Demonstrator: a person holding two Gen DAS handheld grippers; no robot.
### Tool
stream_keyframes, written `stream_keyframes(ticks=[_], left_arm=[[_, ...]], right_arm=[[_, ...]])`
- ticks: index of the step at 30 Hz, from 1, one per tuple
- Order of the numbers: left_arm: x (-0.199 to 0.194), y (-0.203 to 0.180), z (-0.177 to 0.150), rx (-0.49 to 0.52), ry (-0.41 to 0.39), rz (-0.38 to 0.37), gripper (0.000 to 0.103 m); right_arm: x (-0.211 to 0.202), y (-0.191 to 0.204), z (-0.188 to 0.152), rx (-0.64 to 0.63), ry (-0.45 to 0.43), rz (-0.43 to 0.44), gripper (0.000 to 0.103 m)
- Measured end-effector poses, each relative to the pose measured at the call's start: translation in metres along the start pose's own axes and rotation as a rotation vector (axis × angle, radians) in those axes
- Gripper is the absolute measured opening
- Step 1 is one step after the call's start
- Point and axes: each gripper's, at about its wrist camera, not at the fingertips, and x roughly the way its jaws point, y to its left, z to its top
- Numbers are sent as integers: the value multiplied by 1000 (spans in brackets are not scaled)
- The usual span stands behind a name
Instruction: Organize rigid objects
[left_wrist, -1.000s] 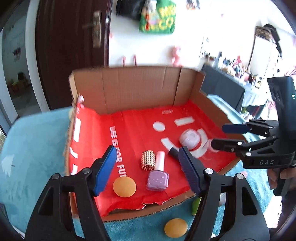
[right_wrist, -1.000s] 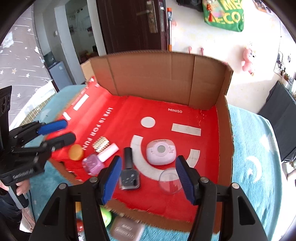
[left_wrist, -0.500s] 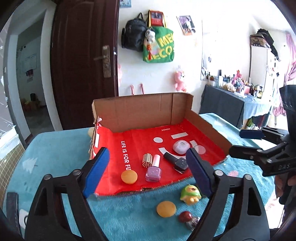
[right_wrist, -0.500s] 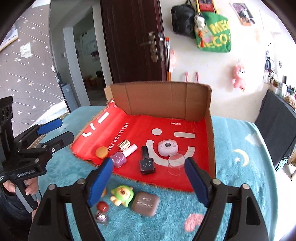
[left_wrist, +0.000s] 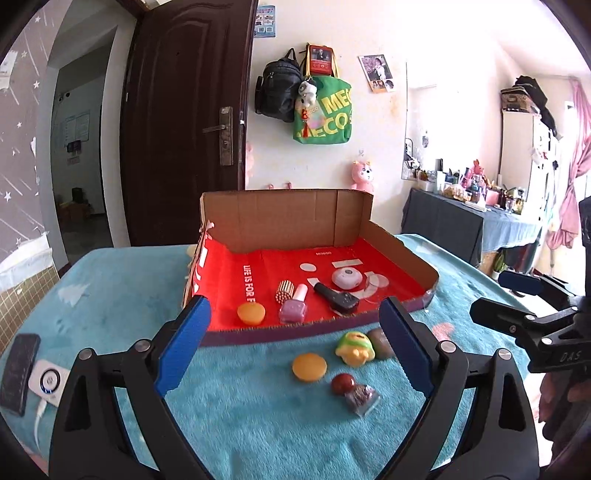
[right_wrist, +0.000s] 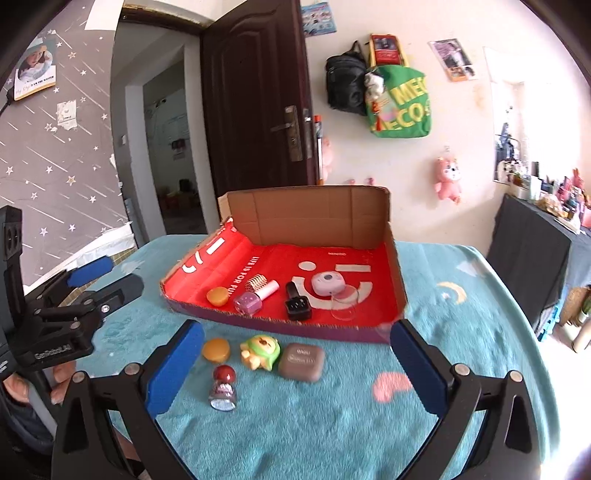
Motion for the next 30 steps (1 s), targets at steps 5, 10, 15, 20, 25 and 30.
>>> stream_keyframes(ticks=[5,10,15,20,25,30], left_arm=[[-3,-5,-23,2,-3,8,94],[3,-7,-48,-21,10,-2,94],[10,-8,-68,-36,25,1,94],[17,-7,-84,-44,34,28,94],[23,-5,-97,-52,40,49,94],[28,-4,-103,-51,54,60,94]], right_arm=[[-3,1,-29,14,-17,-39,103],[-3,-3,-57,61,-62,-49,103],[3,-3,-80,77,-85,-70,103],[8,0,-98,63,-116,-89,103],[17,-3,-109,74,-100,-88,103],[22,-6,-116,90,-90,-96,103]])
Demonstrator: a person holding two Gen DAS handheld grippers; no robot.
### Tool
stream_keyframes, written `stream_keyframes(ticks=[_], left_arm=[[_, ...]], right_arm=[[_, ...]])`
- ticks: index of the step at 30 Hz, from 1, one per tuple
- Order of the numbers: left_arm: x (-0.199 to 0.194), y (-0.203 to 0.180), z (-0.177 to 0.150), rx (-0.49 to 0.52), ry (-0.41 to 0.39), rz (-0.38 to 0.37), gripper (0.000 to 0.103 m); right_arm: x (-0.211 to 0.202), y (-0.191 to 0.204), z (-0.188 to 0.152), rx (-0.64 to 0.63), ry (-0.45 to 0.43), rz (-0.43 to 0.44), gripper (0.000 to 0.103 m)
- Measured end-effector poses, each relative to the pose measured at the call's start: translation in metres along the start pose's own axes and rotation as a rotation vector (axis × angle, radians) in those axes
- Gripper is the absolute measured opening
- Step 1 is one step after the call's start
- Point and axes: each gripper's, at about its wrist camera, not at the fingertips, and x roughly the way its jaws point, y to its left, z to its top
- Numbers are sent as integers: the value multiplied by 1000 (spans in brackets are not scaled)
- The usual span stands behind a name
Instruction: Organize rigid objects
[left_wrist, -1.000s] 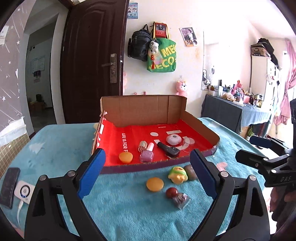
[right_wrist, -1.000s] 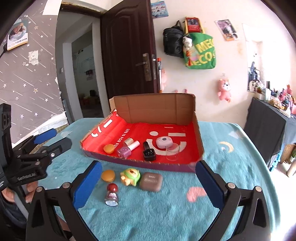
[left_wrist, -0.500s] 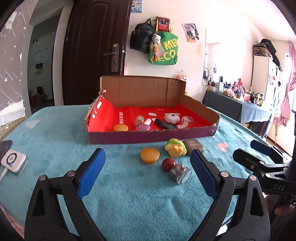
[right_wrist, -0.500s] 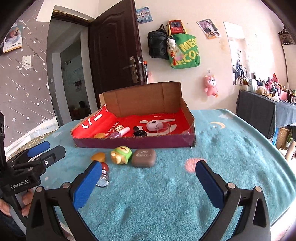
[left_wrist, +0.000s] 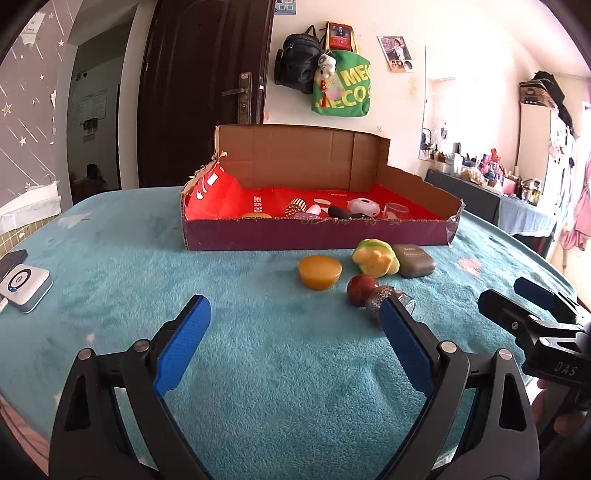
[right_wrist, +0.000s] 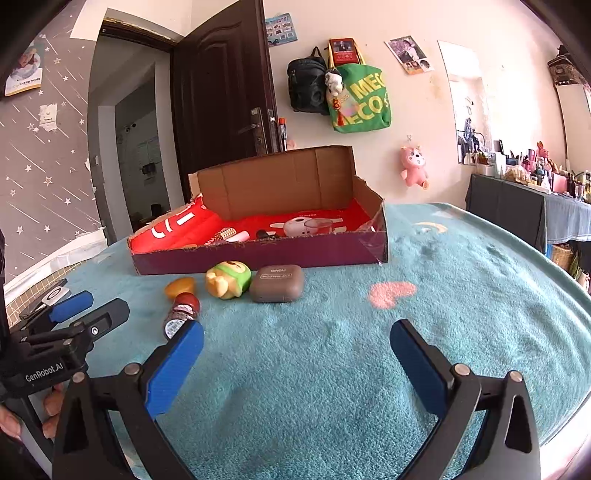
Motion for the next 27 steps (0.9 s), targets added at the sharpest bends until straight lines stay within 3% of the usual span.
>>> stream_keyframes(ticks=[27], left_arm=[[12,2,-4,-14,30,-1,94]], right_arm=[[12,-5,-8,17,33,-5,103]])
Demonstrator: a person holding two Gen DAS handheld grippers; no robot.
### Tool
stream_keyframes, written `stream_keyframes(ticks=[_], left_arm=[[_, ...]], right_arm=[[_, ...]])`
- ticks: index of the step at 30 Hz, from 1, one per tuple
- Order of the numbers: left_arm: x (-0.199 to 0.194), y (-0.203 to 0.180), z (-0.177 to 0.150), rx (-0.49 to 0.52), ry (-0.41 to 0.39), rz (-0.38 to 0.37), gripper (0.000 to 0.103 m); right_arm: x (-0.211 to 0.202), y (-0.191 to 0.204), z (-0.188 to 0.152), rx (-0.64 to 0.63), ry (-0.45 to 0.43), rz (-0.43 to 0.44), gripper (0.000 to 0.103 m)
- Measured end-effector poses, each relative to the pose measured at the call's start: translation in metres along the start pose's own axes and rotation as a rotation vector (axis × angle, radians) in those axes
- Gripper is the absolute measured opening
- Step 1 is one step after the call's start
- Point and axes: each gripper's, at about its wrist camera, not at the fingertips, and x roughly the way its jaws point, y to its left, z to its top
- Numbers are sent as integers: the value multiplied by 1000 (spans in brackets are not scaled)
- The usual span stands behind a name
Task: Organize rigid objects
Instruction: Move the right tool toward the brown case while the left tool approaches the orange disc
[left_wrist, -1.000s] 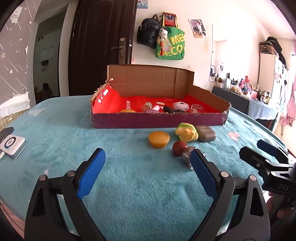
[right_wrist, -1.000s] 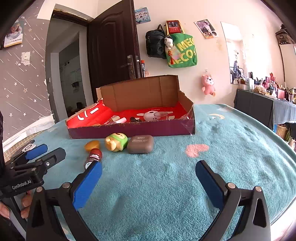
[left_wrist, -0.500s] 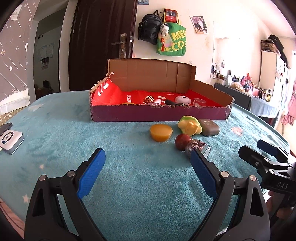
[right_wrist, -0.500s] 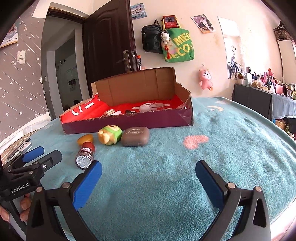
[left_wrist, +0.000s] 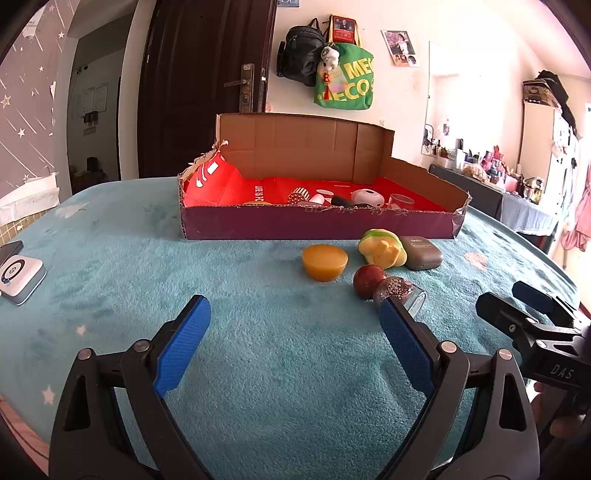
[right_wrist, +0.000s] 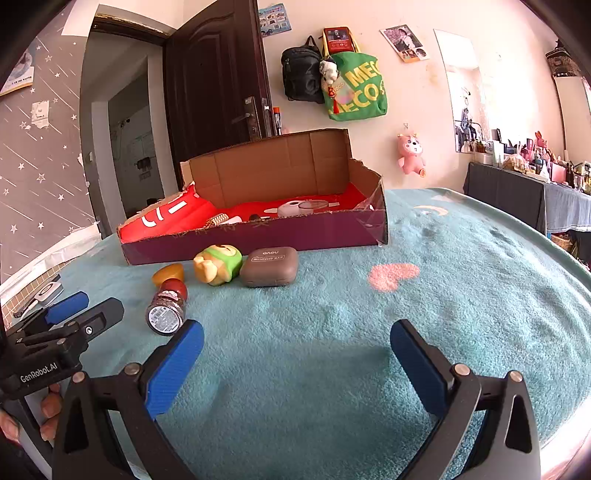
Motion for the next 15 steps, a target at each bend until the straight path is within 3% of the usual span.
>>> stream_keyframes(ticks=[15], left_arm=[[4,4,13,-11,3,5,94]], right_arm=[[5,1,10,2,4,3,103]])
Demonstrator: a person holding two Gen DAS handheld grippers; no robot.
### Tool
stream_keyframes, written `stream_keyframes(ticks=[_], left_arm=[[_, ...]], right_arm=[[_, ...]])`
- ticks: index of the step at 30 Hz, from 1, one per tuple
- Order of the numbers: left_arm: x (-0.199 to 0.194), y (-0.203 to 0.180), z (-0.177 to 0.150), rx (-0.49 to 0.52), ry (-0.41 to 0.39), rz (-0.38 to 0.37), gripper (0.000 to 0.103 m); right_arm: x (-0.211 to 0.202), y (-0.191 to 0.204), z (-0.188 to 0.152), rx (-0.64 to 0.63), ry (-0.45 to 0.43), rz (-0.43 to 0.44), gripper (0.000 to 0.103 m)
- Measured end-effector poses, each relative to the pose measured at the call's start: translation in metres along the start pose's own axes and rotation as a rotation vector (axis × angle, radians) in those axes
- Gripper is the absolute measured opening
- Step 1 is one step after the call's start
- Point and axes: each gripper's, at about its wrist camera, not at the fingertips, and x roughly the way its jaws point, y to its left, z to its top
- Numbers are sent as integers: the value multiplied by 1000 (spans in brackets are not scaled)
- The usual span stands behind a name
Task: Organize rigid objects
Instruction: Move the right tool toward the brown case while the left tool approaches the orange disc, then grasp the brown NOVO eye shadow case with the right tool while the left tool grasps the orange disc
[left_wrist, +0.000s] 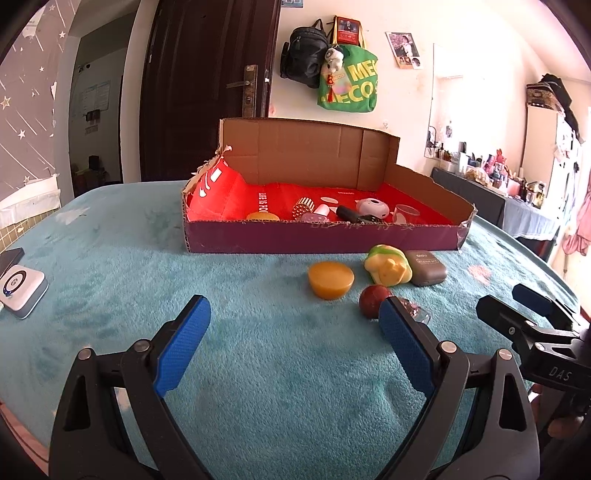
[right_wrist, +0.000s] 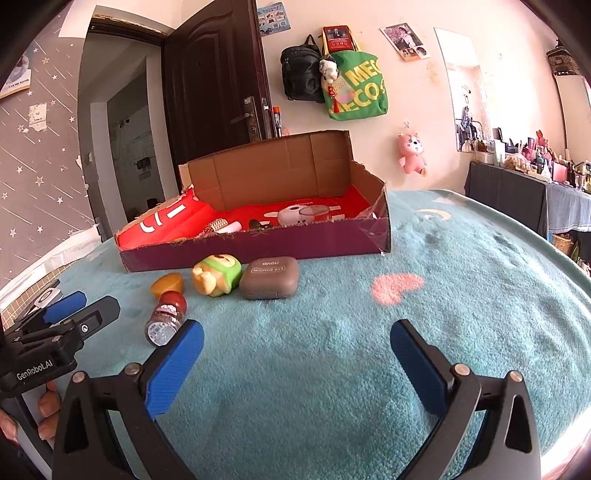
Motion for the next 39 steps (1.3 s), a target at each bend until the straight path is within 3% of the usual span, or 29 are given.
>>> stream_keyframes(ticks=[5,10,25,39], left_arm=[[4,0,10,-2,23,-7,94],[17,-5,23,46,94,0,94],[71,-8,52,122,317,-42,94],[100,-7,52,147,403,-37,94]], right_arm=[[3,2,10,-13,0,-4,103],[11,3,24,-8,27,3,103],[68,9,71,-90,310,-25,103],[112,9,67,-110,459,-24,103]])
